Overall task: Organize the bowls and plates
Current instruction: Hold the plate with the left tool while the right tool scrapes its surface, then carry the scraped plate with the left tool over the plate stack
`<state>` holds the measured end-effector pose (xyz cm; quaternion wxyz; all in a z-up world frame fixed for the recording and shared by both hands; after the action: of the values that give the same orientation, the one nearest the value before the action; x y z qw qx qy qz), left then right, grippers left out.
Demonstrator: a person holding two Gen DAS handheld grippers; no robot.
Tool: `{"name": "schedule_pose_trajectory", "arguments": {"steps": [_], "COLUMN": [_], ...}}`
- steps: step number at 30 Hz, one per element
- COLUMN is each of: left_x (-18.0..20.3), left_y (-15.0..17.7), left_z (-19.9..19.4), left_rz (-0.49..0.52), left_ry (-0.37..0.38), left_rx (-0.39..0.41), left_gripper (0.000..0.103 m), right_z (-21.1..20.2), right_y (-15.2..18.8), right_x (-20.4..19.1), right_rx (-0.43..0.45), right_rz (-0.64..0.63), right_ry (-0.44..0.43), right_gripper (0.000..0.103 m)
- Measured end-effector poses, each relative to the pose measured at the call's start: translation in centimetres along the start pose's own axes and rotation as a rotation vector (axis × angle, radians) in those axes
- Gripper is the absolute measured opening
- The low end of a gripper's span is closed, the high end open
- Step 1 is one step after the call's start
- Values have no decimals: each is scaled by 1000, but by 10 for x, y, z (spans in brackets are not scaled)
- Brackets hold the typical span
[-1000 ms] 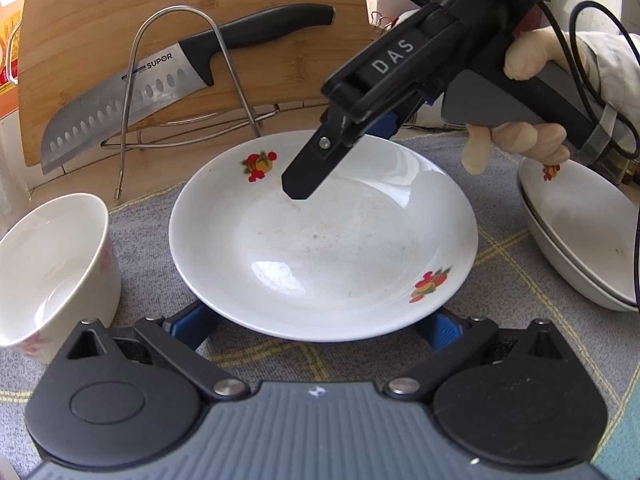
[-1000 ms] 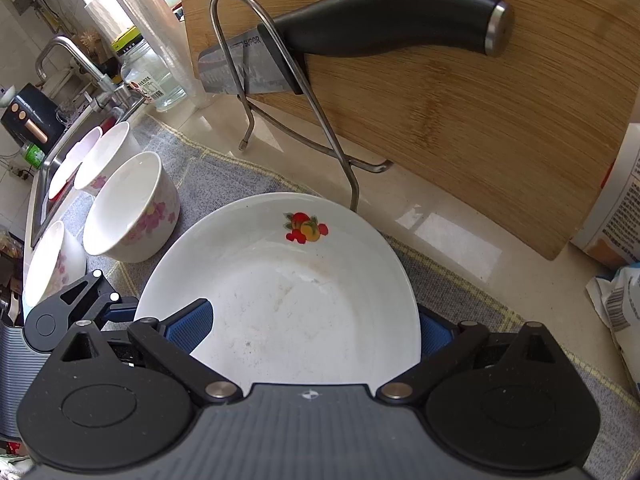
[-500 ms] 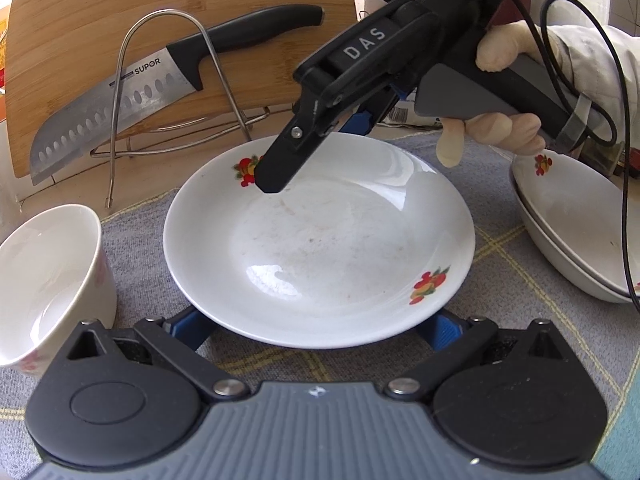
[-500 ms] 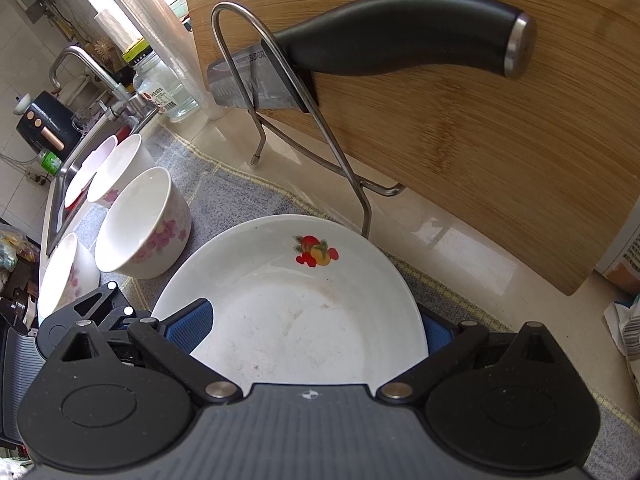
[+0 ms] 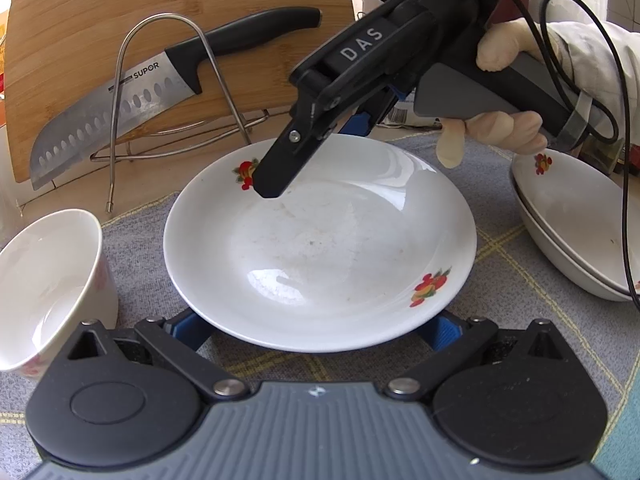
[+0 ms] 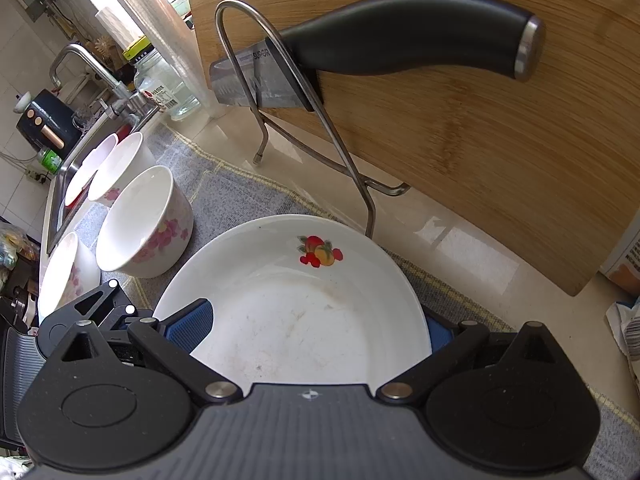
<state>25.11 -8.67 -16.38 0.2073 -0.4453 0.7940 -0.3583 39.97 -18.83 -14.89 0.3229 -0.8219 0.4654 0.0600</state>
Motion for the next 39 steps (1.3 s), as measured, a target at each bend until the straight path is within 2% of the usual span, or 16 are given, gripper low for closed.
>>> {"name": "schedule_pose_trajectory", "arguments": {"steps": [6,22,39], "left_x": [2,15,55], "left_y": [-1,-11,-3], "left_z": [-4,-51,-94], "left_rz": [36,52,115], "left_ry": [-23,5,55], "left_rx": [-1,-18,-42], "left_gripper": [102,102,102], "right_z": [-2,-36,-83], "right_y": [5,22,74], "right_x": [-6,-45,-75], "right_rx": [-7,8,46], "right_rz": [-4,-12,27], "right_ry": [12,28,61], "right_gripper": [103,103,103]}}
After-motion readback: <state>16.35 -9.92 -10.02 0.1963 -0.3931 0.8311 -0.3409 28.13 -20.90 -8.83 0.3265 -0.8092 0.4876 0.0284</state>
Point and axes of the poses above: each gripper's, at about its wrist camera, not at the fingertips, and z roughly the way its jaws point, x to its right, y to its underside, the point moved 5 cm from there along z, roughly the way its jaws point, and after that the axes turned 2 degrees about x, right-handed, at the moved point
